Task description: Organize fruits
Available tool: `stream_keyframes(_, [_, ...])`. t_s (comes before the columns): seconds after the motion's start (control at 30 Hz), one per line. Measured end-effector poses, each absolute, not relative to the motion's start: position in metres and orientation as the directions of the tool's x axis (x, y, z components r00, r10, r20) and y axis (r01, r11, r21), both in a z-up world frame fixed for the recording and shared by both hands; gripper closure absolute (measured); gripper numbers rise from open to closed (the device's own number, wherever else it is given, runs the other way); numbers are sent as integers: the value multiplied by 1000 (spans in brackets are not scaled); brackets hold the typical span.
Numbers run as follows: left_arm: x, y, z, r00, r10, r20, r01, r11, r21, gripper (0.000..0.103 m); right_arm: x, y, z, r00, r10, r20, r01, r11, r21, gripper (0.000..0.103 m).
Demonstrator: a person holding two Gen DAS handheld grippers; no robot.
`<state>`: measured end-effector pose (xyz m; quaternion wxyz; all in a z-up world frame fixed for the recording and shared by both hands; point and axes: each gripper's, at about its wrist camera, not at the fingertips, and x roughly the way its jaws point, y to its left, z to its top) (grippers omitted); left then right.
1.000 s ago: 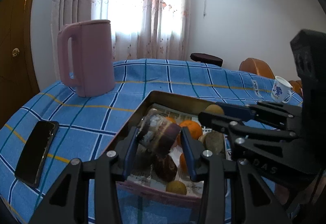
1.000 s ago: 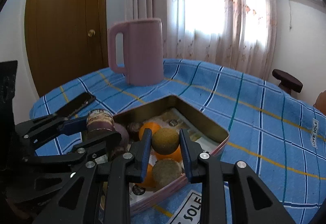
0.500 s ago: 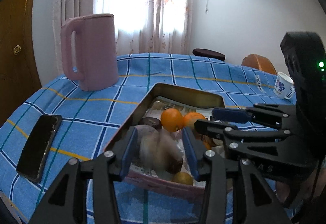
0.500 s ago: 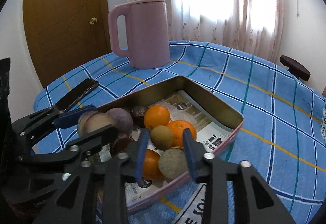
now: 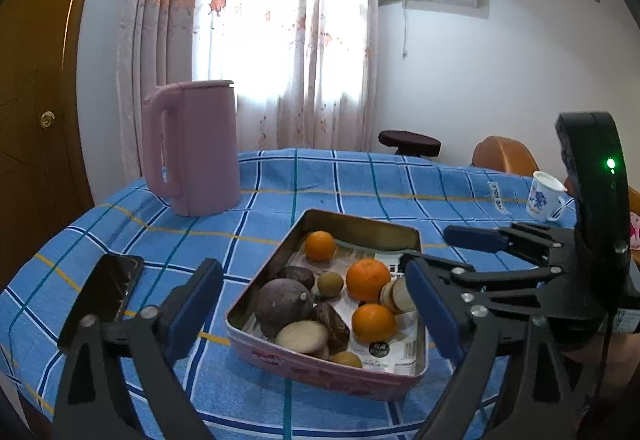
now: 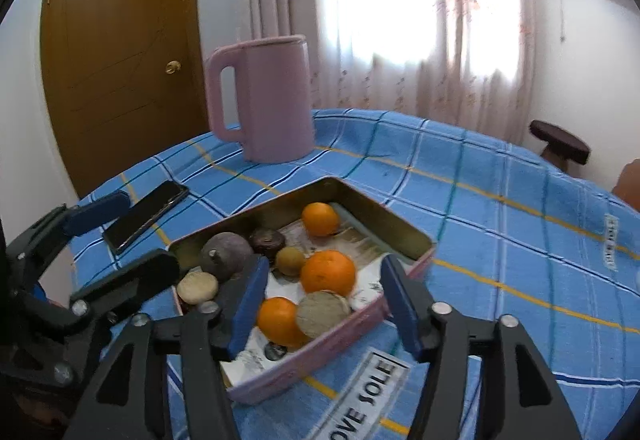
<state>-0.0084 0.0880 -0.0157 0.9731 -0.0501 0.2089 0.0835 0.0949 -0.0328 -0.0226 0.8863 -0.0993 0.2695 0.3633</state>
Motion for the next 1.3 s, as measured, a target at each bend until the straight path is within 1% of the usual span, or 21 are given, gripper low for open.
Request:
stream_keyframes(0.2, [-12,83,-12,905,131,-405,-172,983,-66,7,89,-57,-12,651,556,-516,-649,761,1,40])
stream_keyframes(0.3, [-13,80,-10,908,132,-398,-171,983,-64,4,86,-67,-8,669,546,-504,-633,774,-1,40])
stream_keyframes(0.7, [-12,66,-5,914,112,-390,-147,987,-61,4,69,-91,4,708,526,-472,-602,799,-13,39])
stream_keyframes(1.3, [-15,56,0,918,102,-383,-130,990,-49,2,64,-107,4,727,514,-456,-574,819,8,38])
